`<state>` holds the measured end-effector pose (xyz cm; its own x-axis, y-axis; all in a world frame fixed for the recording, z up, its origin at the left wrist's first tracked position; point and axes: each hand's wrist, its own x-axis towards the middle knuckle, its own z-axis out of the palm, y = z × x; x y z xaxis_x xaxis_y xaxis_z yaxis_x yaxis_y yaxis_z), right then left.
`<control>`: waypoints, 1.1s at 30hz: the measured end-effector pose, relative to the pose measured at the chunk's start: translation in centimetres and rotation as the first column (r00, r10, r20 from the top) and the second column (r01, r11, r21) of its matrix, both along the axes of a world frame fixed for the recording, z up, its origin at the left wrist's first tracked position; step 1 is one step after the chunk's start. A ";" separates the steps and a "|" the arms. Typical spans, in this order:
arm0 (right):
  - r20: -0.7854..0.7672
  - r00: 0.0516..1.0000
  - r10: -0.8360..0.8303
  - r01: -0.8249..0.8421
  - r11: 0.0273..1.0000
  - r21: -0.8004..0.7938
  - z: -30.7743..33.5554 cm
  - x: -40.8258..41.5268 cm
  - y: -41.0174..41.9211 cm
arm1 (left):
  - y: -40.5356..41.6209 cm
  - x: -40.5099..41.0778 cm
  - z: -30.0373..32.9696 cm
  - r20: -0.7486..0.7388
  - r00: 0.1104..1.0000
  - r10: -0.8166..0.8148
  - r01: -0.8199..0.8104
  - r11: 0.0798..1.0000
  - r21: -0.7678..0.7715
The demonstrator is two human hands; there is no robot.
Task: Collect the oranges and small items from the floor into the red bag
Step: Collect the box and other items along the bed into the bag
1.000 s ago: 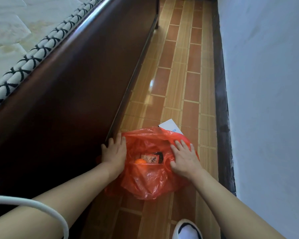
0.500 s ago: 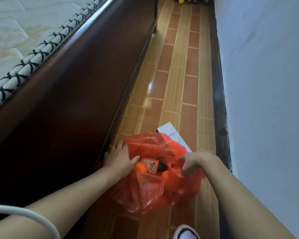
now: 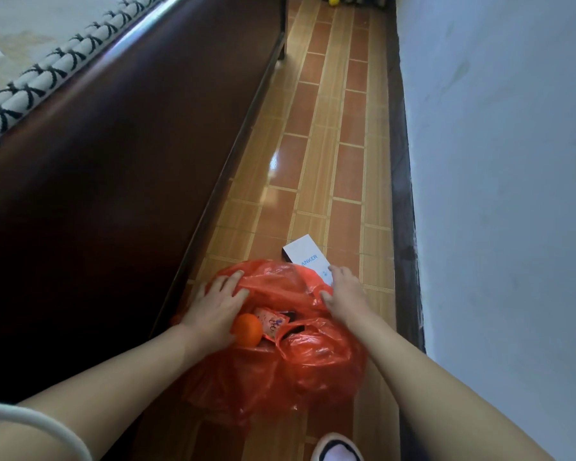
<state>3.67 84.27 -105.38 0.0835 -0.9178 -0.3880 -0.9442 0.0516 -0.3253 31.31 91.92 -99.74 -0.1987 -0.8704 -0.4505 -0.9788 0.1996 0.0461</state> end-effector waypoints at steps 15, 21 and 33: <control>0.194 0.979 0.070 -0.050 0.993 -0.103 -2.0 -1.2 2.6 | 0.0 1.1 0.9 -0.069 0.967 -0.245 0.237 0.965 -0.110; -0.003 0.933 0.360 -0.354 0.916 -0.189 -2.8 -0.2 3.7 | 0.6 2.8 0.0 -0.116 0.992 -0.042 0.039 0.999 -0.026; 0.164 0.979 -0.124 0.147 0.980 -0.135 -2.8 -3.6 2.3 | 1.0 2.5 -1.1 -0.227 0.971 0.074 -0.068 0.997 0.032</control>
